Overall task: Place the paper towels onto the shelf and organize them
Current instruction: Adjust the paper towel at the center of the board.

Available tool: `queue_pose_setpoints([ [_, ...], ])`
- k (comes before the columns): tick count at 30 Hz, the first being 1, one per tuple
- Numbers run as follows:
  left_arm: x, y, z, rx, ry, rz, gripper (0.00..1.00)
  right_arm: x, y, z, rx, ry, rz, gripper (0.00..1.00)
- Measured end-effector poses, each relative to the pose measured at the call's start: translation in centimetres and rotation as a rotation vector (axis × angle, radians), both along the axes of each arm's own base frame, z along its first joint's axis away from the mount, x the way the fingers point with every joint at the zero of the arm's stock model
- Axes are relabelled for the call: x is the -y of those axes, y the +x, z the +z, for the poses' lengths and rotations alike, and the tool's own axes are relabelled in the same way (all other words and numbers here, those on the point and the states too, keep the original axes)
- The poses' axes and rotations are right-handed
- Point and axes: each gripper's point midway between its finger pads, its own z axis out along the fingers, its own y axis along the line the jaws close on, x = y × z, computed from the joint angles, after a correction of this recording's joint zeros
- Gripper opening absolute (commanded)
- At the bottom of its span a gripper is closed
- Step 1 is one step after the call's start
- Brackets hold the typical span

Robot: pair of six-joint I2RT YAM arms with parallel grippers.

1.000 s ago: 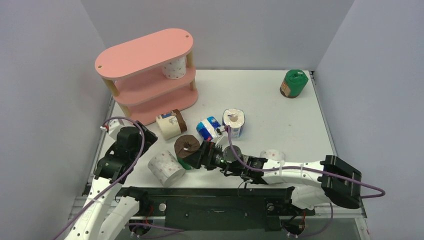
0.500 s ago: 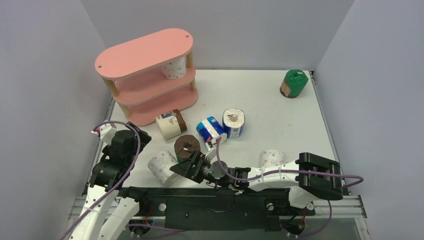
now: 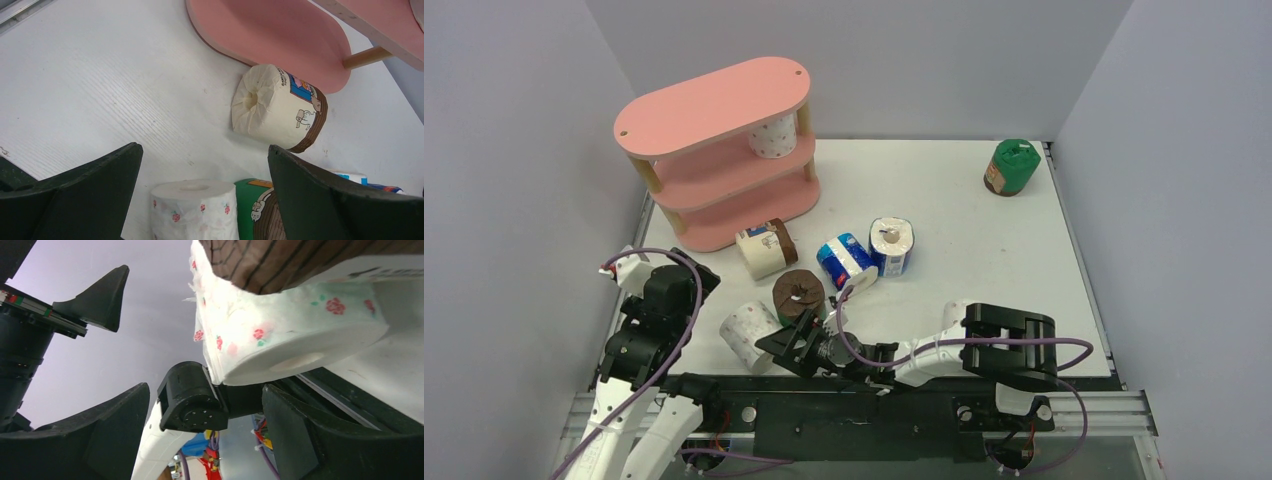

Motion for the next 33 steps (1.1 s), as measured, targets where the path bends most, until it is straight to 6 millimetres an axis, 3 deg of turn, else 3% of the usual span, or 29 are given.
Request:
queue_pose_setpoints([
  [7, -0.1, 0.0, 0.0, 0.000, 0.003, 0.003, 0.97, -0.9, 0.0, 0.8, -0.027, 0.049, -0.003, 0.82],
  [17, -0.1, 0.0, 0.1, 0.005, 0.002, 0.004, 0.97, -1.4, 0.0, 0.3, -0.056, 0.055, -0.004, 0.88],
  [33, -0.1, -0.2, -0.3, 0.001, 0.001, 0.003, 0.97, -1.3, 0.4, -0.9, -0.086, 0.037, -0.019, 0.89],
])
